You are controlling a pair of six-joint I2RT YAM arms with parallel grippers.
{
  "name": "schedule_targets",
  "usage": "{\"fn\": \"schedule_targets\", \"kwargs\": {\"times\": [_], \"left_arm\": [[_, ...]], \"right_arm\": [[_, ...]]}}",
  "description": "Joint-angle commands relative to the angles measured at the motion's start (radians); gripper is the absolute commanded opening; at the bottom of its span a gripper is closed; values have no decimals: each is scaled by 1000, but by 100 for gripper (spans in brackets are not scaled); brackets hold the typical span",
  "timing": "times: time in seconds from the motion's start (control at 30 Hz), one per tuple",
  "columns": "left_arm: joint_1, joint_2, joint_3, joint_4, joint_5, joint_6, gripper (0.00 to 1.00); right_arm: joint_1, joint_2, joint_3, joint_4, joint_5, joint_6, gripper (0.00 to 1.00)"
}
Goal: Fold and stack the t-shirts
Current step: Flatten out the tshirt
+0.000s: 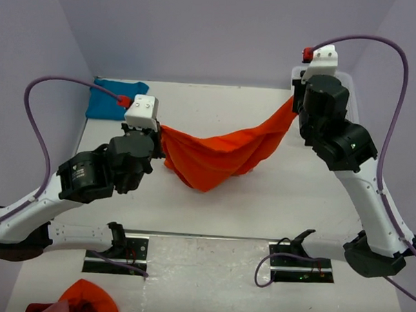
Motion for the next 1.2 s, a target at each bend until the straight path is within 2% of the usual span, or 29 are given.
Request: {"fn": "schedule_targets", "kwargs": {"times": [0.0, 0.07, 0.17, 0.3, 0.5, 0.57, 0.67, 0.7, 0.73, 0.77, 0.8, 0.83, 0.87, 0.9, 0.97, 1.1, 1.17], "left_arm": [[38, -6, 84, 111, -79, 186, 0], [45, 3, 128, 171, -80, 243, 0], [45, 9, 164, 289, -99, 413, 0], [47, 89, 315, 332, -192, 559, 0], [47, 228, 535, 228, -295, 617, 0], [47, 247, 550, 228, -315, 629, 0], [91, 256, 497, 320, -318, 695, 0], [117, 273, 509, 279, -271, 677, 0], [210, 328, 536, 218, -202, 580, 0], [288, 366, 634, 129, -114, 509, 0], [367, 415, 680, -24, 68, 434, 0], [484, 475, 694, -46, 126, 382, 0], [522, 485, 634, -33, 163, 383, 0], [551, 485, 585, 46, 211, 389, 0], [683, 482, 518, 102, 307, 378, 0], [899, 518, 498, 171, 523, 363, 0], [992, 532, 487, 199, 556, 363, 0]], "right_arm": [[-24, -23, 136, 111, -16, -97, 0], [-22, -26, 178, 132, -28, -154, 0], [-24, -54, 286, 152, -36, -196, 0], [-21, -32, 440, 102, -33, -236, 0], [-19, -97, 471, 159, -49, -288, 0], [-10, -95, 527, 136, -66, -291, 0], [-2, -95, 526, 163, -111, -292, 0], [-2, -85, 515, 181, -118, -305, 0], [-2, -72, 511, 207, -128, -308, 0], [-2, -52, 517, 211, -148, -311, 0], [-2, -5, 524, 212, -152, -317, 0], [-4, 20, 534, 215, -157, -318, 0], [-10, 46, 540, 218, -163, -322, 0], [-11, 72, 550, 218, -165, -328, 0], [-31, 136, 581, 220, -189, -322, 0], [-96, 234, 653, 220, -249, -293, 0], [-132, 284, 679, 220, -263, -285, 0]]}}
